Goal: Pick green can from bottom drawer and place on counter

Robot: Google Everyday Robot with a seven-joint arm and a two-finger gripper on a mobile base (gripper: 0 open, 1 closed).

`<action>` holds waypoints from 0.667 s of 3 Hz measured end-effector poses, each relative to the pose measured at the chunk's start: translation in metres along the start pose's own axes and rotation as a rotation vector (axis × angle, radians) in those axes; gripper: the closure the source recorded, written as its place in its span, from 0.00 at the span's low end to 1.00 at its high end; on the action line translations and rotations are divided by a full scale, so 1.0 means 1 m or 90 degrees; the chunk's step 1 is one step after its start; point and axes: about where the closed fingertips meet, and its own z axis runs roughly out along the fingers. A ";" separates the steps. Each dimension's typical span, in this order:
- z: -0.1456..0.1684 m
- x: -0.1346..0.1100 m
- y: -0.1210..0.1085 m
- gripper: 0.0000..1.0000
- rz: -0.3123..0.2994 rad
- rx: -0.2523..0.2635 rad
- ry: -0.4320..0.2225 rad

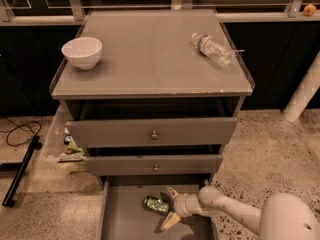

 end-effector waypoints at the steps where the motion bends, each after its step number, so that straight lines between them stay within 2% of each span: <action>1: 0.016 0.006 -0.004 0.00 -0.005 -0.001 0.013; 2: 0.031 0.016 -0.008 0.00 -0.004 0.005 0.028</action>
Offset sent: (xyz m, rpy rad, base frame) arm 0.0220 0.0118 -0.0487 -0.0751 -0.0062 -0.0206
